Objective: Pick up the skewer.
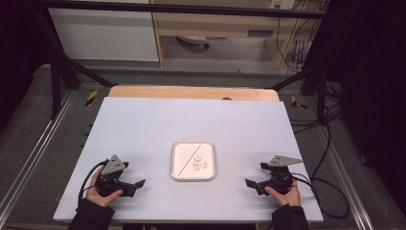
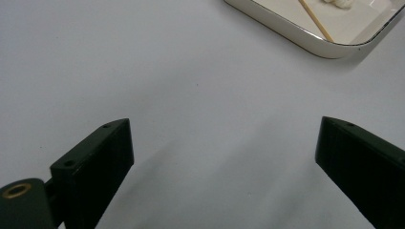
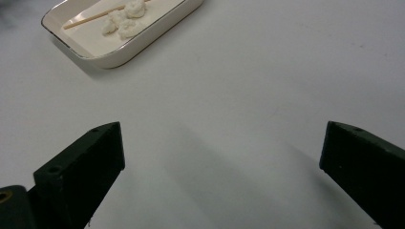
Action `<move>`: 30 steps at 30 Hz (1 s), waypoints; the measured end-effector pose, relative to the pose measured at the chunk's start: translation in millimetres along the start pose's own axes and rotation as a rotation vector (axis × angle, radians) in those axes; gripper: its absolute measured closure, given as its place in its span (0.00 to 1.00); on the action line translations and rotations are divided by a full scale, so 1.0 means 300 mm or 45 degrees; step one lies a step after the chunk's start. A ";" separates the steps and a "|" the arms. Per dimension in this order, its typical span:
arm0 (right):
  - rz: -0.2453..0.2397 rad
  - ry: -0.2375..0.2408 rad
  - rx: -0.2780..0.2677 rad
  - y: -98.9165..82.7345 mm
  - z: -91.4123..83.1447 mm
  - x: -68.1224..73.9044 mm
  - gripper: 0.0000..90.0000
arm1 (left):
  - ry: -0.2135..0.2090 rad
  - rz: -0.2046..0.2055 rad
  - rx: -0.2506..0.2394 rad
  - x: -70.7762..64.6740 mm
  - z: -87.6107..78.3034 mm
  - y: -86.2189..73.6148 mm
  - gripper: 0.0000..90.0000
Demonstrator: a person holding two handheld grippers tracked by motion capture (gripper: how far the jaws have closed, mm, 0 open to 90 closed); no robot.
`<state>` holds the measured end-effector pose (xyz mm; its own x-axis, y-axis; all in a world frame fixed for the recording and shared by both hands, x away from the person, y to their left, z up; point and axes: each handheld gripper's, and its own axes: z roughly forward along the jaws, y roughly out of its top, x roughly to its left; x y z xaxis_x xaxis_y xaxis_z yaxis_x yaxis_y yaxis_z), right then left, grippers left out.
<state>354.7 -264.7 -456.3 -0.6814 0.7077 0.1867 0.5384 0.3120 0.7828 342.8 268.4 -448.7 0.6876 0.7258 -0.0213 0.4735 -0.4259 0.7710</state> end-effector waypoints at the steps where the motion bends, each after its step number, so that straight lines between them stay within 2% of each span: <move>1: 0.000 0.000 0.000 0.000 0.000 0.000 0.02 | 0.001 0.002 0.000 -0.001 0.001 0.001 0.06; 11: -0.002 -0.001 -0.004 0.001 -0.001 0.000 0.02 | -0.003 0.005 -0.012 -0.009 0.002 0.020 0.06; 30: -0.005 -0.008 0.002 0.000 0.001 0.001 0.02 | -0.001 0.007 0.005 -0.040 0.022 0.070 0.07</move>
<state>354.8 -264.2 -456.4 -0.6803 0.7105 0.1801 0.5368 0.3157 0.7824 348.0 247.2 -436.5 0.6907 0.7230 -0.0174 0.4717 -0.4320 0.7687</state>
